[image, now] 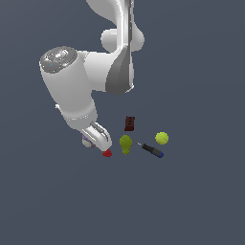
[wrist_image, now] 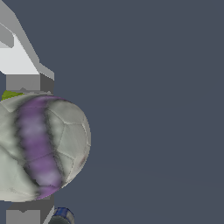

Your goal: Pick up a designated object from a clutter of objects.

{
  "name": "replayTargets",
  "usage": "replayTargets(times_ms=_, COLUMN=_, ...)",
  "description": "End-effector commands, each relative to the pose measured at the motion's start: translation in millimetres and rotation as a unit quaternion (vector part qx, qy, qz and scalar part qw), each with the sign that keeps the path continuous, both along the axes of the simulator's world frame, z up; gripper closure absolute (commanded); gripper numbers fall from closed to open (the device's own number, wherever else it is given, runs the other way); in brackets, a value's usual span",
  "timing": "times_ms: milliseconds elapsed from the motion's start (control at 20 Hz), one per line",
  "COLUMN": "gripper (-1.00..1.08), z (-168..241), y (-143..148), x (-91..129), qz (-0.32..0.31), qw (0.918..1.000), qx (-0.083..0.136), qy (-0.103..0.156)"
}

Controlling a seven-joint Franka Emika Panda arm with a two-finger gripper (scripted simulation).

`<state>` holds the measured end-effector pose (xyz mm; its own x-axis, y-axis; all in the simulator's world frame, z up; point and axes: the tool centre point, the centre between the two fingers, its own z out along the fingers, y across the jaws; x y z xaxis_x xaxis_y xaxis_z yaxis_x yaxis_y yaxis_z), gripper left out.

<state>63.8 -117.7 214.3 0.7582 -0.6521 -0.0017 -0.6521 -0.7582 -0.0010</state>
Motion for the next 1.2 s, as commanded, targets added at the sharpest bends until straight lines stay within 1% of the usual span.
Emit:
replayTargets(times_ms=0, gripper=1.08, z=27.6, y=-16.6, x=-4.9, qz=0.0, qw=1.0, qx=0.0, qy=0.0)
replayTargets(times_ms=300, gripper=1.08, z=87.1, y=-52.9, x=-13.7, qz=0.0, qw=1.0, qx=0.0, qy=0.0)
replayTargets(times_ms=550, gripper=1.08, z=122.3, y=-74.6, x=-17.6, qz=0.0, qw=1.0, qx=0.0, qy=0.0)
replayTargets(times_ms=850, gripper=1.08, z=145.8, y=-89.4, x=-19.2, qz=0.0, qw=1.0, qx=-0.001, qy=0.0)
replayTargets(times_ms=1150, gripper=1.08, z=150.3, y=-92.6, x=-18.7, qz=0.0, qw=1.0, qx=-0.001, qy=0.0)
